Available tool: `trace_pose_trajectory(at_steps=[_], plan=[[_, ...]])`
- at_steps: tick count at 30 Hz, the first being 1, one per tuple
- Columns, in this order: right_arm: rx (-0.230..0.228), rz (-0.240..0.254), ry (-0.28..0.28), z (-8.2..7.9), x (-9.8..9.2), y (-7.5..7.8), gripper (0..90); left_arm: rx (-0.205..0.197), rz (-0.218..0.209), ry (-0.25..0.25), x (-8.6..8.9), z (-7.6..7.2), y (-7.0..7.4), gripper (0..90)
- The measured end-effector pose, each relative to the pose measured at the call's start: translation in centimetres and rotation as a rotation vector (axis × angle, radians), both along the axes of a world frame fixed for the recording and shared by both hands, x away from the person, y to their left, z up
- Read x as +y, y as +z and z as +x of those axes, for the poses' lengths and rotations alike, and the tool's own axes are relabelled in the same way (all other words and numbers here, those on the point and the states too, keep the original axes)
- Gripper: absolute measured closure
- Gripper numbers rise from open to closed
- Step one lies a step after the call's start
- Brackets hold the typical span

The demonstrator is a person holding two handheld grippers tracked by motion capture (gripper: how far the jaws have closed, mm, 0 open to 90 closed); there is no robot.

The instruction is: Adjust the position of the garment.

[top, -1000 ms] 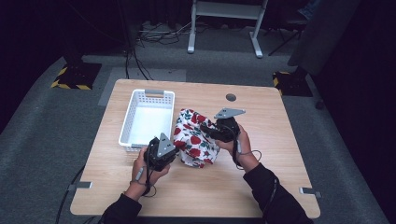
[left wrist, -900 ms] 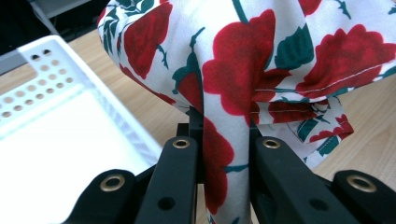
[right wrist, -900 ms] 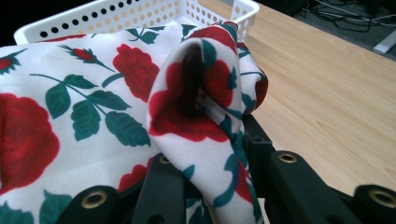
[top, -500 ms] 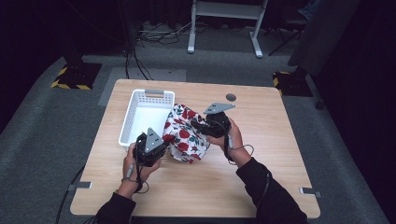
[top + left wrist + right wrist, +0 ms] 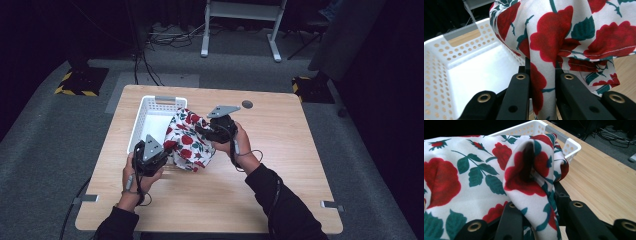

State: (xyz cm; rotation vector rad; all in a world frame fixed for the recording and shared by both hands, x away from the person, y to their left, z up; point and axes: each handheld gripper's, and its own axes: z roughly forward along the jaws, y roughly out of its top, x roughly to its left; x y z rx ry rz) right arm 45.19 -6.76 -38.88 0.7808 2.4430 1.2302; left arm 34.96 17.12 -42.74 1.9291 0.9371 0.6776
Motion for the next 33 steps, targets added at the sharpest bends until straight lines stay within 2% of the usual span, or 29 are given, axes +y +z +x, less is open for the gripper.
trace_pose_trajectory(at_steps=[16,27,33], plan=[[-0.023,-0.005,0.024,1.1,3.0,0.2,75.0,-0.004,-0.020,0.051,2.2,0.4,0.0,83.3],[-0.033,-0.006,0.022,2.1,5.6,0.0,75.0,-0.016,-0.037,0.109,3.9,0.6,0.0,83.3],[-0.052,-0.018,0.018,2.5,7.0,0.0,75.0,-0.022,-0.048,0.119,4.4,0.8,-0.2,83.4]])
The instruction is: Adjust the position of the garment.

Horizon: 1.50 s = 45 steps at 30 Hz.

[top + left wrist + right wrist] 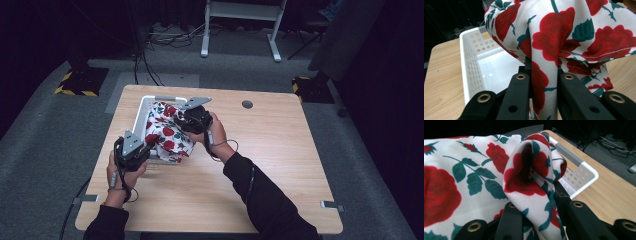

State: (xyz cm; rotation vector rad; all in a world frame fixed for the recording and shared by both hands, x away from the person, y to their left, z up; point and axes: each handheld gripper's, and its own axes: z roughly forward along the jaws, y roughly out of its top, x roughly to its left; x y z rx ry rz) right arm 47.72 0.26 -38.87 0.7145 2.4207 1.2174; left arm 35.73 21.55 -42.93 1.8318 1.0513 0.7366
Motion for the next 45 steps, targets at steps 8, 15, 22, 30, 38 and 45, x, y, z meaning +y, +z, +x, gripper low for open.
trace_pose_trajectory(at_steps=[8,15,22,30,38,45], plan=[[-0.017,0.007,0.015,0.5,1.3,-0.1,74.9,-0.005,-0.013,0.039,1.2,0.2,-0.3,83.3],[-0.029,0.008,0.026,1.0,2.5,-0.4,74.8,-0.004,-0.004,0.080,1.8,0.4,-0.6,83.3],[-0.035,-0.006,0.028,1.5,3.6,-1.2,74.5,0.014,-0.014,0.099,2.4,0.8,-1.2,83.2],[-0.037,-0.029,0.028,1.9,4.4,-2.0,74.4,0.027,-0.012,0.113,2.9,1.1,-1.7,83.1],[-0.021,-0.040,0.019,2.6,4.7,-2.8,74.3,0.048,0.013,0.114,2.8,1.4,-2.4,83.0],[-0.008,-0.061,0.014,2.8,5.1,-3.6,74.3,0.075,0.039,0.113,2.5,1.7,-3.1,82.7]])
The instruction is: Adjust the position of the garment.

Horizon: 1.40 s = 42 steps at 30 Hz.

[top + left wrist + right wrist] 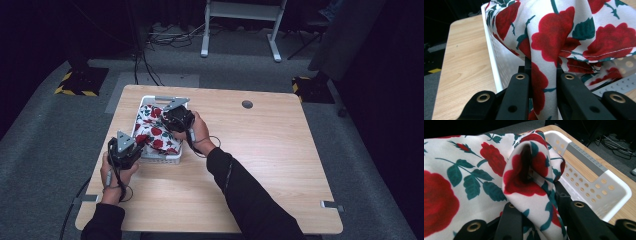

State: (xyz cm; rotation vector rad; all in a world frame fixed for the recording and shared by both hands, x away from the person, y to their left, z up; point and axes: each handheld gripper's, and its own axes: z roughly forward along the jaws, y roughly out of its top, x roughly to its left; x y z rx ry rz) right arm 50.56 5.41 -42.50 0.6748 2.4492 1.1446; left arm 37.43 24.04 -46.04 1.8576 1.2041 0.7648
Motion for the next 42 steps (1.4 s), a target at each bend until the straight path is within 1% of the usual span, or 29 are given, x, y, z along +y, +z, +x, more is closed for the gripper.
trace_pose_trajectory(at_steps=[1,4,5,7,12,15,25,29,31,32,33,35,39,42], plan=[[-0.001,-0.008,-0.002,0.0,0.0,-0.1,74.2,0.005,0.007,0.000,0.0,0.0,-0.1,82.5],[0.003,-0.009,-0.009,0.1,0.1,-0.2,74.1,0.015,0.019,-0.004,-0.3,0.1,-0.4,82.1],[0.004,-0.011,-0.010,0.1,0.1,-0.3,74.1,0.019,0.034,-0.005,-0.3,0.1,-0.4,81.9],[0.013,-0.013,-0.016,0.2,0.1,-0.6,73.9,0.023,0.040,-0.003,-0.4,0.2,-0.6,81.4],[0.028,-0.010,-0.024,0.5,-0.1,-1.2,73.6,0.041,0.039,-0.006,-0.3,0.3,-0.8,80.1],[0.034,-0.009,-0.028,0.6,-0.3,-1.4,73.5,0.053,0.046,-0.009,-0.4,0.4,-1.0,79.0],[0.041,-0.017,-0.017,0.7,-0.5,-1.8,73.8,0.060,0.036,-0.006,-0.1,0.3,-1.0,75.0],[0.026,-0.026,-0.024,0.8,-0.5,-1.9,73.4,0.061,0.042,0.008,-0.2,0.3,-0.9,71.8],[0.019,-0.034,-0.025,0.7,-0.5,-1.9,73.4,0.060,0.044,0.010,-0.2,0.3,-0.9,71.8],[0.016,-0.035,-0.027,0.7,-0.5,-1.9,73.4,0.059,0.042,0.012,-0.2,0.3,-0.9,71.1],[0.014,-0.036,-0.029,0.7,-0.5,-1.9,73.4,0.056,0.028,0.012,-0.1,0.3,-0.8,70.3],[0.011,-0.039,-0.033,0.8,-0.5,-1.9,73.4,0.059,0.014,0.002,0.0,0.3,-0.6,69.3],[0.011,-0.045,-0.045,0.8,-0.5,-1.8,73.5,0.060,0.005,-0.018,-0.3,0.2,-0.3,67.3],[0.001,-0.055,-0.052,0.8,-0.5,-1.8,73.4,0.055,0.000,-0.031,-0.5,0.0,-0.1,66.4]])
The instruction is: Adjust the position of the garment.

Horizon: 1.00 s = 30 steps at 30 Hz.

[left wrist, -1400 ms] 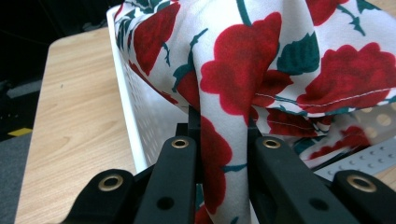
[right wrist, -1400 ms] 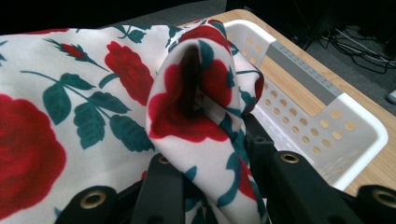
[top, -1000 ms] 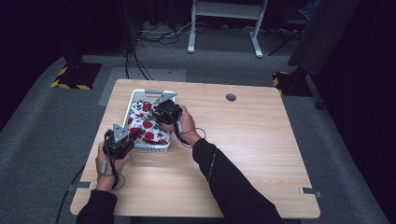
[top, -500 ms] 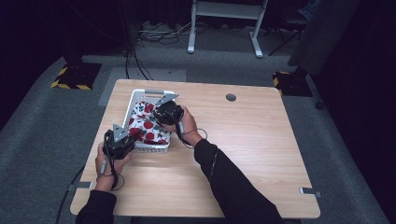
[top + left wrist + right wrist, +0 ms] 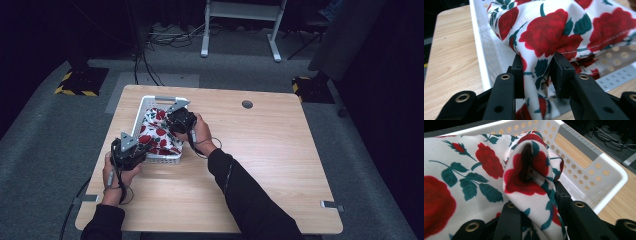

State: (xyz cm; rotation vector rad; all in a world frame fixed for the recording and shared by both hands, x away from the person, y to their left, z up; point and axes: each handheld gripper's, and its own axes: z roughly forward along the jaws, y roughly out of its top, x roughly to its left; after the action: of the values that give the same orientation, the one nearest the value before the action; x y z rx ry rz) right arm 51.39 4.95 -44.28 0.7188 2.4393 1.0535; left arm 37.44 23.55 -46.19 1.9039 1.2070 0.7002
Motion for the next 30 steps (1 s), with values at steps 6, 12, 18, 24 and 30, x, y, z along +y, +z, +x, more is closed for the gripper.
trace_pose_trajectory(at_steps=[6,12,18,24,30], plan=[[-0.005,-0.016,-0.006,0.1,0.0,-0.2,72.3,-0.009,-0.011,-0.012,-0.3,-0.3,0.3,63.4],[-0.002,-0.022,-0.020,0.3,-0.4,-0.4,70.9,-0.029,-0.031,-0.039,-0.5,-0.8,0.7,62.4],[0.002,-0.028,-0.027,0.6,-0.8,-0.6,68.7,-0.032,-0.027,-0.079,-1.4,-1.2,0.8,59.7],[-0.008,-0.041,-0.025,0.6,-0.7,-0.4,67.3,-0.041,-0.037,-0.122,-2.4,-1.6,1.0,55.2],[-0.019,-0.052,-0.023,0.5,-0.8,-0.3,66.5,-0.039,-0.047,-0.152,-3.5,-2.0,0.9,44.1]])
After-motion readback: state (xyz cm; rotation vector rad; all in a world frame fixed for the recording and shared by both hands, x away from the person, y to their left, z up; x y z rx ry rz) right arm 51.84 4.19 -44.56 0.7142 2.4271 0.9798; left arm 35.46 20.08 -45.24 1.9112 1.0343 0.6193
